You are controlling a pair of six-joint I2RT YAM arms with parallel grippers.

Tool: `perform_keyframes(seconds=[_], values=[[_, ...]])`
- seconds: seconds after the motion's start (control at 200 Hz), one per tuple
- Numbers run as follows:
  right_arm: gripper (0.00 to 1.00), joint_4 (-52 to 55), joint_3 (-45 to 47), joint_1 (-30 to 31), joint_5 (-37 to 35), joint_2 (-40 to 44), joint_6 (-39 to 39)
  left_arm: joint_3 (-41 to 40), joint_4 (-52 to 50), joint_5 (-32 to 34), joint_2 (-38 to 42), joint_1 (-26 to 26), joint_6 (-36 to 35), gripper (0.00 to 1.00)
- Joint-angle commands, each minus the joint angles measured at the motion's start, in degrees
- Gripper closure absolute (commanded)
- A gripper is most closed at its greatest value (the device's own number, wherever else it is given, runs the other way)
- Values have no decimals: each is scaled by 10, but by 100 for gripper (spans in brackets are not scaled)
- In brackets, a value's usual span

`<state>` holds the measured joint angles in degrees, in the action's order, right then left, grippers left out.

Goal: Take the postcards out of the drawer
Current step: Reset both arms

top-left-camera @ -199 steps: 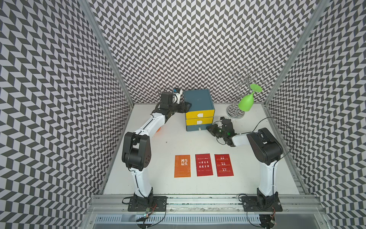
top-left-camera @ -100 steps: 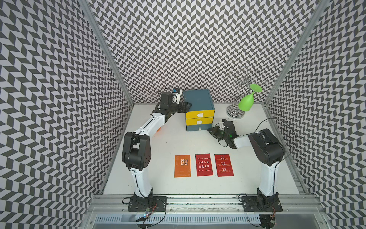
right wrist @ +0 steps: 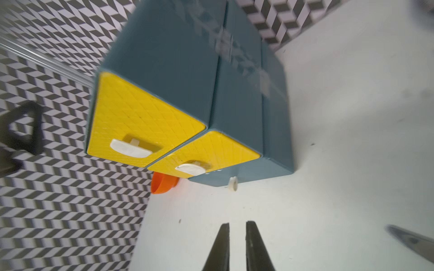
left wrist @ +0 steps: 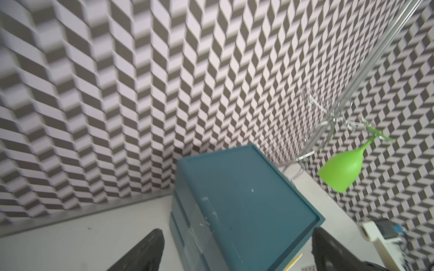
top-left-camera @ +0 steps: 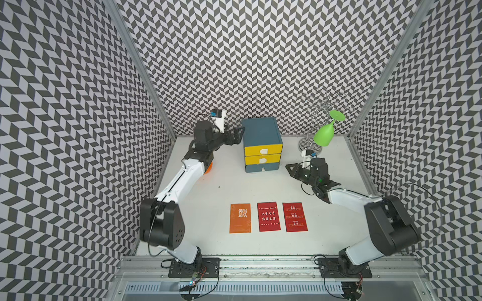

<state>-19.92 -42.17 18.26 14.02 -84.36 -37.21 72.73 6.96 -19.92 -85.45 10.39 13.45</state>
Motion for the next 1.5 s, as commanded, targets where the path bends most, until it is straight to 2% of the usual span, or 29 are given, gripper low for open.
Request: perform_keyframes(seconds=[0.0,0.11,0.235,0.275,0.346,0.411,0.481,0.516,0.591,0.646,0.726,0.786,0.801,0.846,0.876,0.921,0.962,0.982,1.042,1.077,1.112,1.182,1.232,1.497], values=[[82,61,28,-27,-110,91,122,-106,71,114,85,-25,-38,1],[77,61,69,-55,-175,179,211,-269,171,121,146,-76,-57,1],[67,9,133,-79,-227,253,288,-420,296,159,153,-125,-71,1],[59,-11,150,-82,-249,263,302,-451,325,171,141,-132,-78,1],[37,-58,187,-85,-286,265,314,-470,346,189,111,-134,-78,1],[26,-114,222,-89,-310,248,322,-476,357,199,84,-133,-72,1],[15,-169,251,-93,-324,218,328,-510,429,219,60,-134,-68,1],[8,-218,268,-93,-340,198,329,-522,447,236,52,-135,-61,1],[0,-351,322,-94,-354,149,338,-545,514,244,32,-134,-71,1],[0,-441,335,-97,-361,108,352,-548,534,225,19,-134,-79,1],[0,-466,312,-113,-303,71,370,-557,573,170,-9,-124,-117,1],[0,-469,276,-127,-276,15,376,-594,721,167,-61,-106,-143,1],[0,-479,272,-130,-273,-4,373,-593,714,164,-58,-106,-144,1],[0,-555,278,-139,-260,-59,371,-561,589,166,-28,-106,-136,1],[0,-627,305,-141,-255,-70,372,-567,630,165,-39,-107,-141,1],[0,-568,307,-141,-252,-37,368,-585,695,161,-55,-110,-139,1],[0,-513,300,-144,-243,-23,370,-568,618,161,-37,-109,-140,1],[0,-519,300,-146,-243,-32,367,-564,597,161,-28,-109,-138,1],[0,-571,285,-146,-248,-56,366,-582,672,161,-49,-110,-141,1],[0,-601,290,-147,-247,-60,367,-577,648,161,-42,-109,-142,1],[0,-585,290,-147,-250,-55,365,-569,613,161,-31,-110,-140,1],[0,-552,283,-147,-252,-47,364,-580,657,161,-42,-109,-141,1],[1,-541,280,-147,-251,-45,363,-574,634,162,-37,-110,-141,1],[0,-567,287,-147,-251,-52,365,-572,635,162,-41,-109,-143,1]])
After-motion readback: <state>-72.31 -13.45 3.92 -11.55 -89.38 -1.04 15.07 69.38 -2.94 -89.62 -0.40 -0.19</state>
